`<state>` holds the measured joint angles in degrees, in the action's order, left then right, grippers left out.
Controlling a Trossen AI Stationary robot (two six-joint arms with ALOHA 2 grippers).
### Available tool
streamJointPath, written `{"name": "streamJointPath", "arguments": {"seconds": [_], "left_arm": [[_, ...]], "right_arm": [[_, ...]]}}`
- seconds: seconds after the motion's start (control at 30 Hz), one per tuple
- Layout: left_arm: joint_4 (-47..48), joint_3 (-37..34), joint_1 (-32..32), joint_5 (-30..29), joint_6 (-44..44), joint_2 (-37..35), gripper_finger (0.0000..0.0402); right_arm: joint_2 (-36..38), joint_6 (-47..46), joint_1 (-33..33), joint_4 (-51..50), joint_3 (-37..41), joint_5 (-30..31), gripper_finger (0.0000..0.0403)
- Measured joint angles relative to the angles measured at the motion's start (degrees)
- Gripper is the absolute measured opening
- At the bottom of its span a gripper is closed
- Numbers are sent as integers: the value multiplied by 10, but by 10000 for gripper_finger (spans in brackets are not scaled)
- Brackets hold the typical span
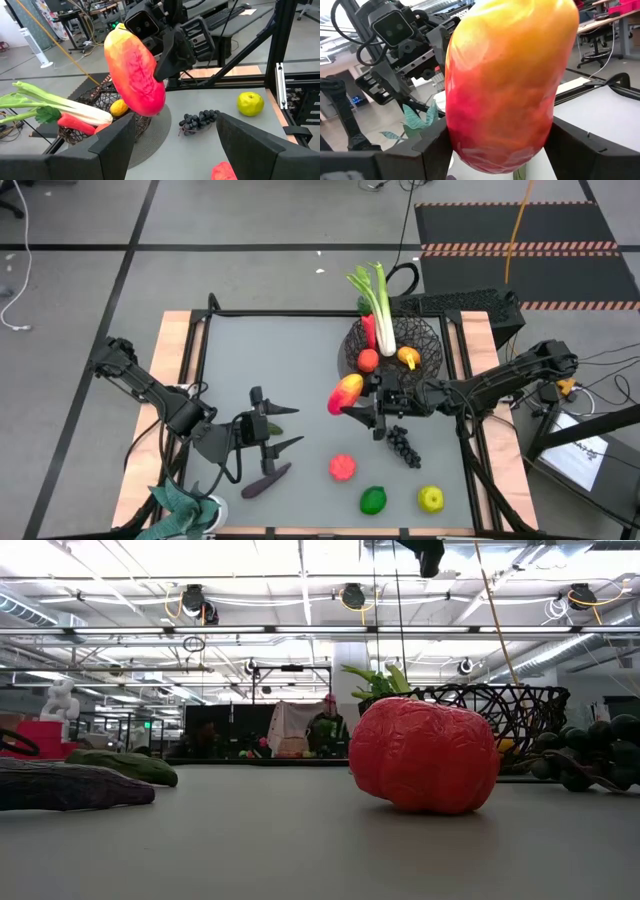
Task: Build produce basket
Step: Put the mango into the black wire basket
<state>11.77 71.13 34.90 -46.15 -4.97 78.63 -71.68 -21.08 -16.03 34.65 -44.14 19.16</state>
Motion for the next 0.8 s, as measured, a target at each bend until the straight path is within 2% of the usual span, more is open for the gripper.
{"name": "streamJointPath", "arguments": {"seconds": [0.37, 0.47, 0.53, 0.8], "left_arm": [[4, 0, 0, 0, -6, 0, 278], [4, 0, 5, 0, -13, 0, 278], [5, 0, 10, 0, -17, 0, 278], [15, 0, 25, 0, -49, 0, 278]], "right_arm": [[3, 59, 17, -18, 0, 1, 260], [22, 86, 33, -70, 0, 2, 260], [42, 85, 50, -139, 0, 8, 260], [122, 25, 112, -356, 0, 77, 260]]}}
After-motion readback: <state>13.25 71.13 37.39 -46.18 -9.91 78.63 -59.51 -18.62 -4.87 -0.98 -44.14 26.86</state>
